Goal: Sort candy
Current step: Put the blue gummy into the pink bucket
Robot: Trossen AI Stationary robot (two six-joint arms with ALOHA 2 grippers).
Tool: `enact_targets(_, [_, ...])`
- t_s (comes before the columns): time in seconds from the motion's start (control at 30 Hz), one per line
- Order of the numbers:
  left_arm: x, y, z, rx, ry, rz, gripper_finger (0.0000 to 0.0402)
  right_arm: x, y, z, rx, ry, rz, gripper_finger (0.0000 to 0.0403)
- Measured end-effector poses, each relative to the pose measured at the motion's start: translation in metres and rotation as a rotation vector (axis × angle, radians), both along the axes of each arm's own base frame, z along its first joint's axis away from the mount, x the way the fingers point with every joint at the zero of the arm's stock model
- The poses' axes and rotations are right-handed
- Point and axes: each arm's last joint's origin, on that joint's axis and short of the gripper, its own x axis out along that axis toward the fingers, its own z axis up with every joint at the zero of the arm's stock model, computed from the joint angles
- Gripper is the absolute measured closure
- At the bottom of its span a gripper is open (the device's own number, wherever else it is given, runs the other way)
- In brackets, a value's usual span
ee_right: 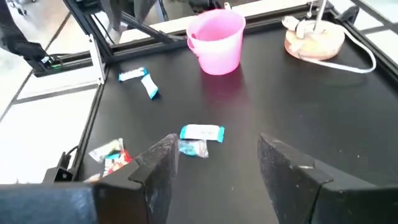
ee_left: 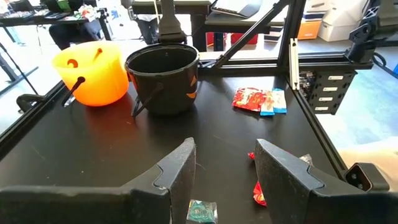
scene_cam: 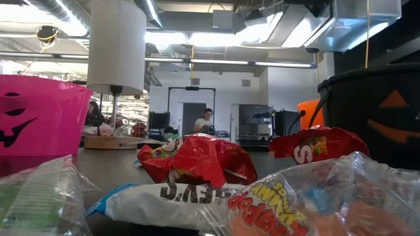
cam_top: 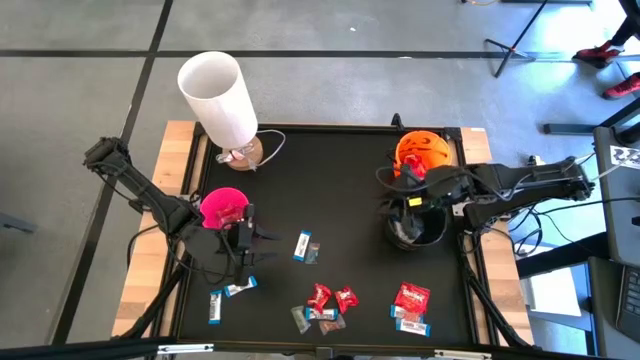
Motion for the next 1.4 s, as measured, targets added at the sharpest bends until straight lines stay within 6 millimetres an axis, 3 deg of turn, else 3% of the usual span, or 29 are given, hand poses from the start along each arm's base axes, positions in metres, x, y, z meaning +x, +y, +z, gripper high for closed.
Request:
enact_targets(0.6, [0.000,0.000,0.000,-0.009,0.001,0.001,0.0247,0.063,0.010,-0.054,-0.066,0.175,0.025,0.0187])
enact_targets(0.9, [0.000,0.000,0.000,-0.018,0.001,0.004,0.0247,0.074,0.012,-0.070,-0.075,0.230,0.027,0.0187])
enact_targets(1.4, [0.000,0.000,0.000,-0.016,0.003,0.004,0.0247,0.091,0.014,-0.079,-0.099,0.187,0.030,0.0187])
